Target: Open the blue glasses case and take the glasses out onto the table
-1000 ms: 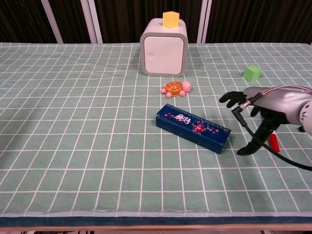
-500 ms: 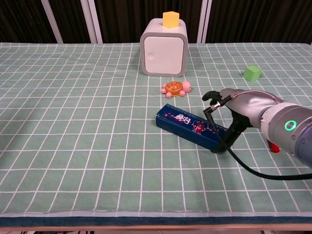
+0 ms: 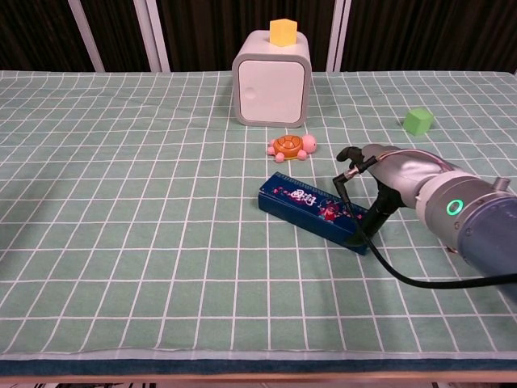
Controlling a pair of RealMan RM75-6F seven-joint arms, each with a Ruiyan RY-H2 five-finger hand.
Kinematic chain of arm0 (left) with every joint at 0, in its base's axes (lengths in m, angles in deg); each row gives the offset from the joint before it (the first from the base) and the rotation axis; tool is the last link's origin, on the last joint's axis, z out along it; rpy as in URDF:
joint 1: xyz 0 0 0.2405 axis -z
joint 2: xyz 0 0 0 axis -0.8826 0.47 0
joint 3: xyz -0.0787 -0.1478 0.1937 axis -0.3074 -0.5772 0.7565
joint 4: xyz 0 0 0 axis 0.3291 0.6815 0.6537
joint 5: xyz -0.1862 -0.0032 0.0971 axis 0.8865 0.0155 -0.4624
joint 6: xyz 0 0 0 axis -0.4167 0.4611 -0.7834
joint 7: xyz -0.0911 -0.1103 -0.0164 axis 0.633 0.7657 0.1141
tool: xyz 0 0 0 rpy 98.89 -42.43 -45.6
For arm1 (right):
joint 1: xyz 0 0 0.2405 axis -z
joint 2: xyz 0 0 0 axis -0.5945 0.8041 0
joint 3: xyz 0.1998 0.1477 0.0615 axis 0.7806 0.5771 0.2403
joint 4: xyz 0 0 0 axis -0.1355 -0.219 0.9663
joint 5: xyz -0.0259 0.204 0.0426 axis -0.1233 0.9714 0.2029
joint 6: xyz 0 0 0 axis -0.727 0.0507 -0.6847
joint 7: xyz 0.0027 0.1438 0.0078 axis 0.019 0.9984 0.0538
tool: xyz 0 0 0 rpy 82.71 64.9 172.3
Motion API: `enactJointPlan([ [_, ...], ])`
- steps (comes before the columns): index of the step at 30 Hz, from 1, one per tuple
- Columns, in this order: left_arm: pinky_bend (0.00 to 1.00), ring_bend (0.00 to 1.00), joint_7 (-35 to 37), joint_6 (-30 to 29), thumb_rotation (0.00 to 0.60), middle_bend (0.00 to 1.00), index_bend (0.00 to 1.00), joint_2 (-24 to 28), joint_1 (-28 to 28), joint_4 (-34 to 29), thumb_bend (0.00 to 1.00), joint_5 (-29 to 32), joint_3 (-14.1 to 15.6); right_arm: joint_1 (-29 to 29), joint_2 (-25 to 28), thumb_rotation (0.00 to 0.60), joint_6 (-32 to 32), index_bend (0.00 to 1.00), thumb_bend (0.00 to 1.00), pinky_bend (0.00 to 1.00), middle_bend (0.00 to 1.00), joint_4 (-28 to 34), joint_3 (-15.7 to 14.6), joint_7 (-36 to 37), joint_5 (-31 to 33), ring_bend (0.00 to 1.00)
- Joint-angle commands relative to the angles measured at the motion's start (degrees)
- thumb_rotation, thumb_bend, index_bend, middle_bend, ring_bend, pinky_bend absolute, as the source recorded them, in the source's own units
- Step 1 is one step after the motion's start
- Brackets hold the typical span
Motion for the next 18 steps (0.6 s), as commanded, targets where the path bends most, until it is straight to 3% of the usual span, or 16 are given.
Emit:
enactJointPlan([
  [1, 0.00, 0.00, -0.05, 0.09, 0.600, 0.00, 0.03, 0.02, 0.01, -0.08, 0.46, 0.10, 0.01, 0.25, 0.31, 0.600, -0.06, 0.09, 0.06, 0.20, 0.14, -0.19, -0.44, 0.20, -0.74, 0.07],
  [18, 0.00, 0.00, -0.35, 0.44, 0.600, 0.00, 0.03, 0.26, -0.04, -0.79, 0.46, 0.84, -0.05, 1.75, 2.45, 0.600, -2.17, 0.09, 0.06, 0.20, 0.14, -2.65, -0.56, 2.48, -2.19, 0.07],
])
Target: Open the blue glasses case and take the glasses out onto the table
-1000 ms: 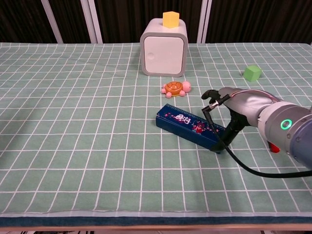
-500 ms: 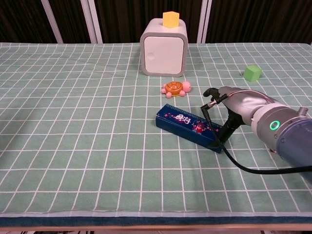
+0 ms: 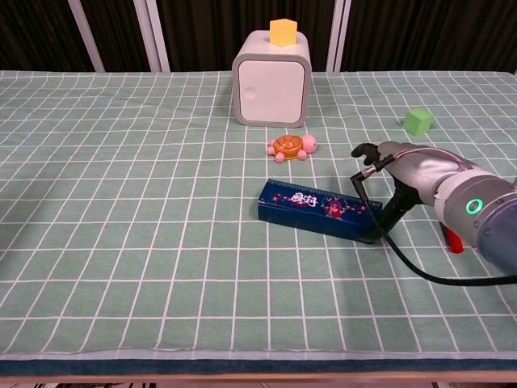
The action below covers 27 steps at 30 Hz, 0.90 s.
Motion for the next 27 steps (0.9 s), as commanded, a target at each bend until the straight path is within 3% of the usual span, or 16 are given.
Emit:
enactJointPlan([
  [1, 0.00, 0.00, 0.03, 0.03, 0.600, 0.00, 0.03, 0.01, 0.00, -0.03, 0.46, 0.03, -0.01, 0.20, 0.12, 0.600, -0.21, 0.09, 0.06, 0.20, 0.14, -0.72, 0.30, 0.46, -0.01, 0.07],
  [27, 0.00, 0.00, -0.17, 0.20, 0.600, 0.00, 0.03, 0.10, -0.03, -0.28, 0.46, 0.63, -0.11, 0.27, 1.09, 0.600, -3.85, 0.09, 0.06, 0.20, 0.14, -2.91, 2.01, 2.88, 0.89, 0.08],
])
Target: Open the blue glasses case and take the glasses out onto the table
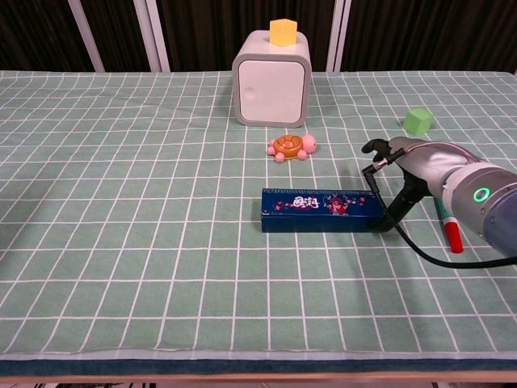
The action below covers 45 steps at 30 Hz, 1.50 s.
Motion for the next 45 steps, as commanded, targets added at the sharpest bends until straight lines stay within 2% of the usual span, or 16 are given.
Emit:
enactJointPlan([
  [1, 0.00, 0.00, 0.06, 0.01, 0.600, 0.00, 0.03, 0.03, -0.02, -0.01, 0.46, 0.17, -0.06, -0.24, -0.10, 0.600, -0.17, 0.09, 0.06, 0.20, 0.14, -0.22, 0.21, -0.14, 0.15, 0.08],
  [13, 0.00, 0.00, 0.09, 0.03, 0.600, 0.00, 0.03, 0.06, -0.01, -0.16, 0.46, 0.34, -0.15, -1.27, -0.37, 0.600, -1.20, 0.09, 0.06, 0.20, 0.15, -1.85, 1.21, -0.29, 0.86, 0.08],
  [22, 0.00, 0.00, 0.31, 0.17, 0.600, 0.00, 0.03, 0.10, 0.01, -0.22, 0.46, 0.50, -0.19, -3.13, 3.87, 0.600, -3.68, 0.09, 0.06, 0.20, 0.16, 4.34, 1.82, -3.71, 2.69, 0.08],
  [27, 0.00, 0.00, 0.50, 0.45, 0.600, 0.00, 0.03, 0.18, 0.08, -0.30, 0.46, 0.80, -0.26, -6.50, 7.60, 0.600, -5.38, 0.09, 0.06, 0.20, 0.16, 9.63, 2.48, -10.80, 9.96, 0.08],
  [31, 0.00, 0.00, 0.58, 0.65, 0.600, 0.00, 0.03, 0.26, 0.06, -0.50, 0.46, 1.02, -0.19, -9.54, 9.08, 0.600, -6.34, 0.09, 0.06, 0.20, 0.16, 12.14, 3.91, -13.53, 14.77, 0.08],
  [40, 0.00, 0.00, 0.86, 0.85, 0.600, 0.00, 0.03, 0.40, 0.10, -0.69, 0.46, 1.08, -0.17, -16.82, 9.62, 0.600, -8.50, 0.10, 0.06, 0.20, 0.18, 12.01, 5.88, -17.65, 25.95, 0.08],
  [45, 0.00, 0.00, 1.11, 0.99, 0.600, 0.00, 0.03, 0.45, 0.10, -0.84, 0.46, 1.34, -0.22, -20.03, 8.82, 0.600, -9.14, 0.12, 0.06, 0.20, 0.19, 10.51, 6.51, -17.93, 29.25, 0.08],
])
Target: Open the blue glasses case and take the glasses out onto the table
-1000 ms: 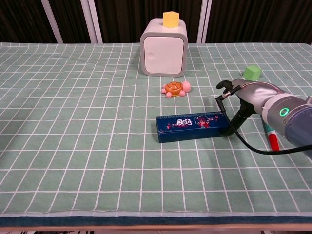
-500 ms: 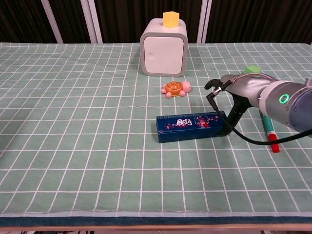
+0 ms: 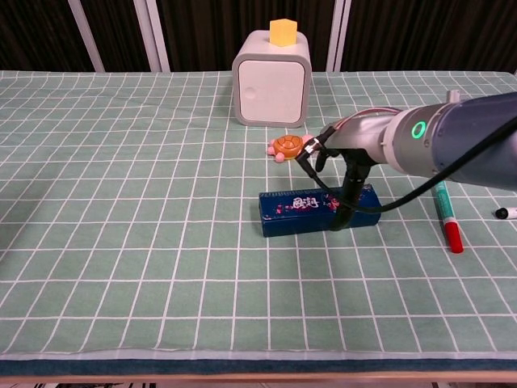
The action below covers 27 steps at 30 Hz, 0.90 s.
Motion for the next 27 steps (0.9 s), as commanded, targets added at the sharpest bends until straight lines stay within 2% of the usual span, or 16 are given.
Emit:
enactJointPlan([
  [1, 0.00, 0.00, 0.01, 0.02, 0.600, 0.00, 0.03, 0.02, 0.02, -0.03, 0.46, 0.05, -0.04, -1.80, -0.74, 0.600, -0.77, 0.12, 0.06, 0.20, 0.20, -1.27, 0.59, -0.09, 1.59, 0.08],
  [10, 0.00, 0.00, 0.35, 0.13, 0.600, 0.00, 0.03, 0.04, 0.02, -0.05, 0.46, 0.34, -0.13, -6.35, -3.51, 0.600, -3.82, 0.18, 0.16, 0.20, 0.26, -6.67, 0.21, 0.97, 5.54, 0.09],
  [19, 0.00, 0.00, 0.56, 0.38, 0.600, 0.00, 0.03, 0.10, 0.08, -0.02, 0.46, 0.56, -0.15, -9.63, -4.00, 0.600, -4.75, 0.19, 0.24, 0.20, 0.26, -8.66, 0.20, 1.16, 9.66, 0.09],
  [27, 0.00, 0.00, 0.58, 0.49, 0.600, 0.00, 0.03, 0.09, 0.10, -0.07, 0.46, 0.71, -0.15, -11.37, -4.42, 0.600, -4.79, 0.20, 0.35, 0.20, 0.28, -9.20, -0.41, 2.17, 10.30, 0.09],
])
